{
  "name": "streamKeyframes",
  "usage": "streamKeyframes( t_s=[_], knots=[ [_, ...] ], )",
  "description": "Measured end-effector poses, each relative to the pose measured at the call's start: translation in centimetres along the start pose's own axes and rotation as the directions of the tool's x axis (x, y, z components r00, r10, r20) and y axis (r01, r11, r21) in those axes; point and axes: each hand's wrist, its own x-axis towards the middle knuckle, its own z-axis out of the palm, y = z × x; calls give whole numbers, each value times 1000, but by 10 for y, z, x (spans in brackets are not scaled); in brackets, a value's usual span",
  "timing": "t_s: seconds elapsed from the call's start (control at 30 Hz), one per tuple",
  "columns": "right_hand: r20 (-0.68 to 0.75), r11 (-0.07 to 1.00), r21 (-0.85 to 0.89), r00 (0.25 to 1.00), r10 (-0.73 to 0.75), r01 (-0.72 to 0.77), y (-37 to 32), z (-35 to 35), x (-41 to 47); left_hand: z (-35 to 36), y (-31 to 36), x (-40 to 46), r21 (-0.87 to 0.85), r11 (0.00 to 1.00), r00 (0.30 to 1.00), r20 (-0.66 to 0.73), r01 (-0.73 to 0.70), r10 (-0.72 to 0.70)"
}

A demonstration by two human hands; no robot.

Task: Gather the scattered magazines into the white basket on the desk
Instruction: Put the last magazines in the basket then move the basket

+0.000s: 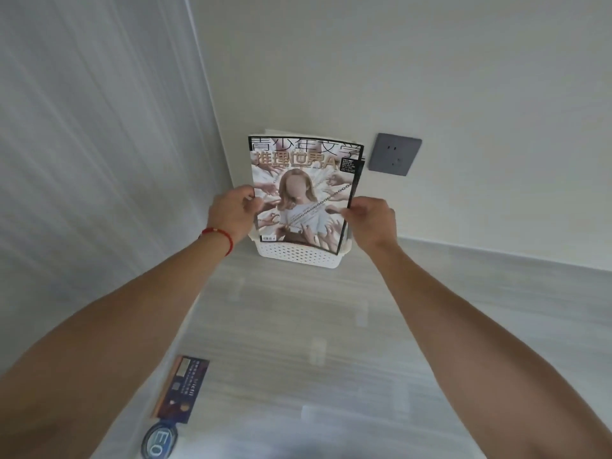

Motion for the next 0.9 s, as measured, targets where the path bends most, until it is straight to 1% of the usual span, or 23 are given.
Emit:
streamKeyframes(
  t_s=[0.07, 0.23, 0.37, 0.47, 0.53, 0.63, 0.7, 0.8, 0.9],
  knots=[
    [-6, 1000, -31, 1000, 2, -3, -7, 9, 13, 2, -1, 12, -74, 996, 999, -7, 41, -41],
    [-19, 997, 11, 997, 74, -74, -7, 26, 29, 15, -10, 32, -170, 979, 993, -25, 113, -119],
    [45, 984, 6, 983, 179, -180, 6, 45, 33, 32, -20, 38, -201, 964, 984, -4, 171, -176],
    [46, 960, 8, 959, 280, -281, 14, 53, 39, 44, -21, 43, -245, 951, 982, 6, 186, -191],
    [53, 948, 25, 948, 315, -316, 18, 55, 43, 49, -16, 48, -243, 954, 983, 0, 178, -183],
    [39, 944, 28, 944, 327, -328, 24, 54, 47, 55, -11, 51, -201, 966, 986, 7, 164, -166],
    [35, 948, 4, 947, 318, -318, 26, 56, 49, 61, -15, 53, -196, 960, 980, 43, 201, -196],
    [114, 968, -49, 961, 252, -248, 26, 62, 46, 68, -29, 52, -218, 929, 954, 87, 299, -286],
    [199, 976, -33, 955, 218, -216, 25, 64, 40, 75, -38, 49, -178, 922, 939, 87, 343, -332]
  ],
)
